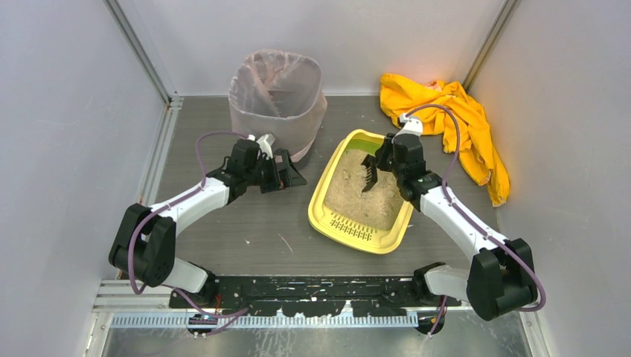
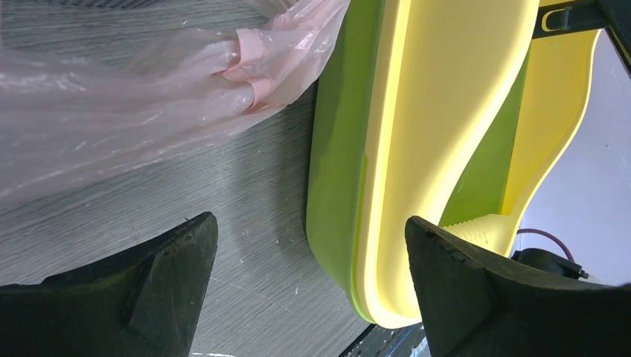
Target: Clean the litter box
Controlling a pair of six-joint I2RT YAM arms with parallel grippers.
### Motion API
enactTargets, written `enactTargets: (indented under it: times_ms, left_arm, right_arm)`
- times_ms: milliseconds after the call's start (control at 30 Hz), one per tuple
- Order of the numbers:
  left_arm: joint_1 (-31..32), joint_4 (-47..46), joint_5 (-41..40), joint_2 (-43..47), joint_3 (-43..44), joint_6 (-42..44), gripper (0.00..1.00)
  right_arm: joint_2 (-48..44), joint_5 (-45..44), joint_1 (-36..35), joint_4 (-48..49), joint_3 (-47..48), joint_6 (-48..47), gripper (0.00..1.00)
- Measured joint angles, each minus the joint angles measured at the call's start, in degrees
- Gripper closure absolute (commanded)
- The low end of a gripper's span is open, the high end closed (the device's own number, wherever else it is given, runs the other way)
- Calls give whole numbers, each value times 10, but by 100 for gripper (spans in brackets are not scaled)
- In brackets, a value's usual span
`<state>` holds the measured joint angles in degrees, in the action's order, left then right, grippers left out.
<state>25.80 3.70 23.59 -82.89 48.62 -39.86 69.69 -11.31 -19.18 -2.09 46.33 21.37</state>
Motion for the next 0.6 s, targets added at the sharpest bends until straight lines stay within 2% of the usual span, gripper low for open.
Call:
enactTargets:
  times_ms: [600]
  left_arm:
    - [0, -3, 0, 0, 0, -2, 5]
  right_arm:
    - [-8, 123, 72, 99, -72, 69, 99]
